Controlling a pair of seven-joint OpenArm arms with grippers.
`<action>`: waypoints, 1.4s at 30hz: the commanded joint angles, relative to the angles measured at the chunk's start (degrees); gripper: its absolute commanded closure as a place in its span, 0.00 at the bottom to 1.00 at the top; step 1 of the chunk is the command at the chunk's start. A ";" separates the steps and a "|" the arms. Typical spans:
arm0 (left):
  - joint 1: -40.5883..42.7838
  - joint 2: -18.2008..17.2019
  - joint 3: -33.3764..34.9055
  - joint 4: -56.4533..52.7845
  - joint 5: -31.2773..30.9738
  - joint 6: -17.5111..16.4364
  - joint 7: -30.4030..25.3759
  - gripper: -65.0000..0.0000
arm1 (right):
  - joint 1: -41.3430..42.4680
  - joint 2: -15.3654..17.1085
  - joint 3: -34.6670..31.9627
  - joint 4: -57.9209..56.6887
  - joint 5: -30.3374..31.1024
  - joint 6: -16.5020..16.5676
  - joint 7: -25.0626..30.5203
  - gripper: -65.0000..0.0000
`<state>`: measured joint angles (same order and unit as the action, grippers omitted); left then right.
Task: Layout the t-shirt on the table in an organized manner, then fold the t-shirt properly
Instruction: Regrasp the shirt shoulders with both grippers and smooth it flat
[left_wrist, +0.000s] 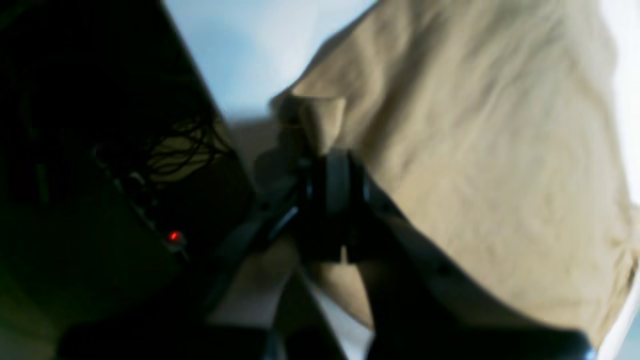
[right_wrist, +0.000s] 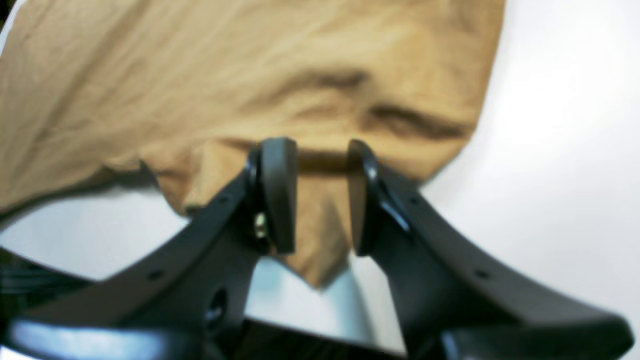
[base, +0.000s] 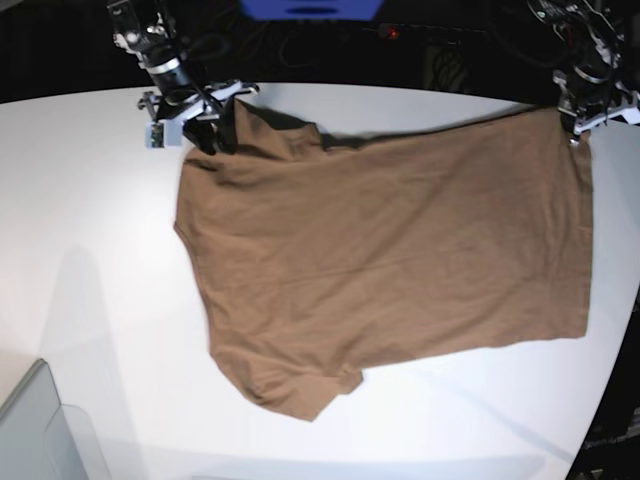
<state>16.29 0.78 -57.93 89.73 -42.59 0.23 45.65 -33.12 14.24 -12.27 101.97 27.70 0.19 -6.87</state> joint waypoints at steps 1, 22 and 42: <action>0.01 -0.82 -0.13 0.68 -1.15 -0.10 -0.42 0.99 | -0.24 0.05 0.18 1.10 0.21 0.56 1.29 0.71; -0.60 -1.17 -11.30 3.06 -1.94 -0.10 13.12 0.51 | 8.73 -0.92 -2.19 0.66 0.03 0.56 0.50 0.71; -10.54 -0.82 -0.31 2.35 6.94 -0.01 12.42 0.75 | 26.05 0.49 -6.06 -20.44 -0.06 0.56 0.50 0.71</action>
<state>6.33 0.78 -58.28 91.24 -34.65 0.25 58.46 -7.62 14.09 -18.68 80.82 27.51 0.27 -7.20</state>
